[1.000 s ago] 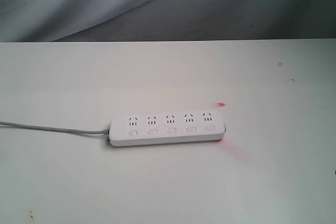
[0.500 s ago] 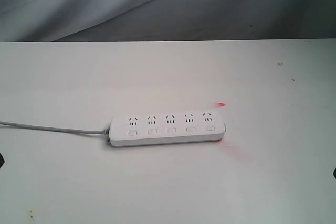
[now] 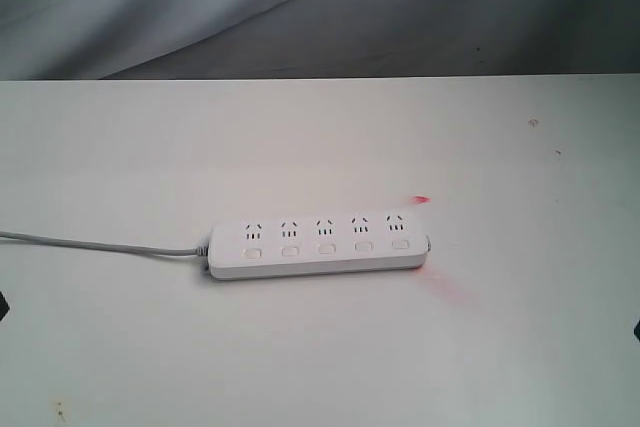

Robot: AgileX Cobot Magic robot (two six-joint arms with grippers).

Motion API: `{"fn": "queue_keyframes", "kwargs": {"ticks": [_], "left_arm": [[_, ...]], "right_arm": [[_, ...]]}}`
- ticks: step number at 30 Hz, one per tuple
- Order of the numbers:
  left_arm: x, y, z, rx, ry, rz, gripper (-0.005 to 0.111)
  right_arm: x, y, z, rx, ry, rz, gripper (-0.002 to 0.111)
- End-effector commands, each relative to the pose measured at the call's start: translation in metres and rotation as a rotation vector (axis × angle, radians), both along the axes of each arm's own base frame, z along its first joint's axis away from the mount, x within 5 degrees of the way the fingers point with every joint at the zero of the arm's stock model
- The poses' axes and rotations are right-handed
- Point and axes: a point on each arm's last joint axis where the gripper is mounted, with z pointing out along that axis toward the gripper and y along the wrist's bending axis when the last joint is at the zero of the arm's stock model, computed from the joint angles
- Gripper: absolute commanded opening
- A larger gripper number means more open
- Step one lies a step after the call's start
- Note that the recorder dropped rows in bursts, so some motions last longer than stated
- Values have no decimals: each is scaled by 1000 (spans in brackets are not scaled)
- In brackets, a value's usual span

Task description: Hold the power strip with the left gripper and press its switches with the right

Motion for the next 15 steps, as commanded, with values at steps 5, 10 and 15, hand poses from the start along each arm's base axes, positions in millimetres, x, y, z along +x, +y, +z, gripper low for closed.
{"fn": "queue_keyframes", "kwargs": {"ticks": [5,10,15], "left_arm": [[-6,2,5,-5,-84,-12,0],[-14,8,8,26,-181,22,0],[-16,17,2,55,-128,161,0]], "right_arm": [[0,0,-1,2,-3,-2,0],[0,0,-1,2,-3,-2,0],[0,0,-1,2,-3,-2,0]]}}
